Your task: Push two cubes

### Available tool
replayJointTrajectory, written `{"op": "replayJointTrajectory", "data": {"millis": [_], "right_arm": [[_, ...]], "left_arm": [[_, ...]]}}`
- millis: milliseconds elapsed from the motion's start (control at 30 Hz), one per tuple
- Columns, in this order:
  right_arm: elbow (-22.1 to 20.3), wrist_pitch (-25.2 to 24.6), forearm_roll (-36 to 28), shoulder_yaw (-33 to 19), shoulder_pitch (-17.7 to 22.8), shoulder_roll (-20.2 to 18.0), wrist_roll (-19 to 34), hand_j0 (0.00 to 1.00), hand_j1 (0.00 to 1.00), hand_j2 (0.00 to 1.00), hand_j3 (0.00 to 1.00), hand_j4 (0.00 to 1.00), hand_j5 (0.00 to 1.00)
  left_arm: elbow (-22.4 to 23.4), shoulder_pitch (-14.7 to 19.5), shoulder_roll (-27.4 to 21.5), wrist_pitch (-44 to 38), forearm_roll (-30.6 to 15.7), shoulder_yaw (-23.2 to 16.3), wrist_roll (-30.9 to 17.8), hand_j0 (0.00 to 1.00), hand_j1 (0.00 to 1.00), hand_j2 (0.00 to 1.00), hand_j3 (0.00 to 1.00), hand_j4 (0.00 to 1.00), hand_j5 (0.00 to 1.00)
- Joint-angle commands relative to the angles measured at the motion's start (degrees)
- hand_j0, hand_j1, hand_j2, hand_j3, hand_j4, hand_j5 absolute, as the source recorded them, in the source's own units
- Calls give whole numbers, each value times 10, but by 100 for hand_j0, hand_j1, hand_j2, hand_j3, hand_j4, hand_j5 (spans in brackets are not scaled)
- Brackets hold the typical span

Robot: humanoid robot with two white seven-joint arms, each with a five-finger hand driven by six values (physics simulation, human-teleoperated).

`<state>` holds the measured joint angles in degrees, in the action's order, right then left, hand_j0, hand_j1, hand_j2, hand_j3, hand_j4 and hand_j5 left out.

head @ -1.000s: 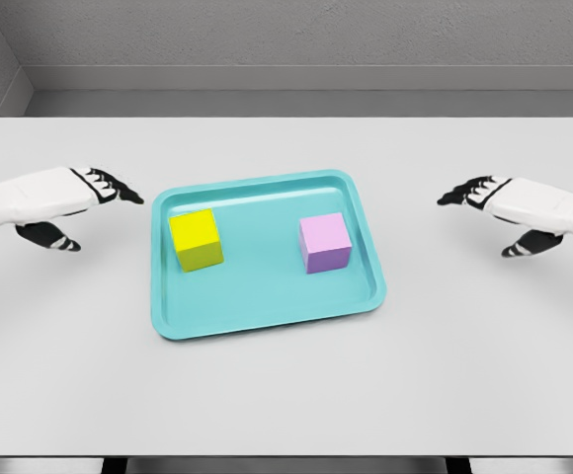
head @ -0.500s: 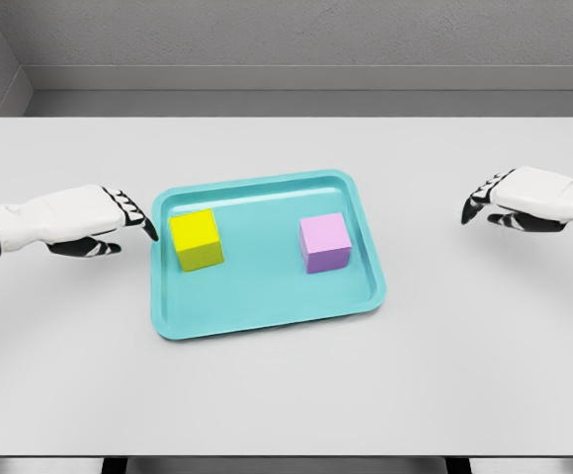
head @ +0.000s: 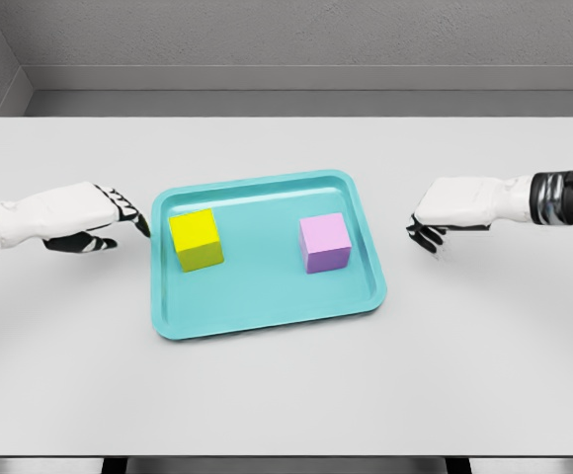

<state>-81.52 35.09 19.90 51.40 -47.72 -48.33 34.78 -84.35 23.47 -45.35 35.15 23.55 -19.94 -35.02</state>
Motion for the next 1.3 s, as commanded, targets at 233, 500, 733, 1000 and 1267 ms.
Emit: {"op": "replayJointTrajectory", "data": {"millis": [233, 500, 733, 1000, 1267], "right_arm": [[24, -1, 31, 71, -49, 46, 2, 10, 10, 10, 10, 10, 10], [22, -1, 42, 109, -70, 52, 2, 11, 11, 11, 11, 11, 11], [21, -1, 42, 119, -76, 58, 2, 11, 11, 11, 11, 11, 11], [23, -1, 42, 125, -84, 69, 2, 11, 11, 11, 11, 11, 11], [25, -1, 42, 133, -92, 85, 2, 11, 11, 11, 11, 11, 11]], "left_arm": [[30, 17, 25, -2, -2, -1, 0, 64, 64, 64, 64, 64, 64], [48, 18, 47, -2, -3, -5, 0, 64, 64, 64, 64, 64, 64], [48, 17, 48, -2, -3, -7, 0, 64, 64, 64, 64, 64, 64], [48, 15, 51, -2, -3, -7, 0, 64, 64, 64, 64, 64, 64], [47, 16, 71, -2, -3, -8, 0, 64, 64, 64, 64, 64, 64]]}}
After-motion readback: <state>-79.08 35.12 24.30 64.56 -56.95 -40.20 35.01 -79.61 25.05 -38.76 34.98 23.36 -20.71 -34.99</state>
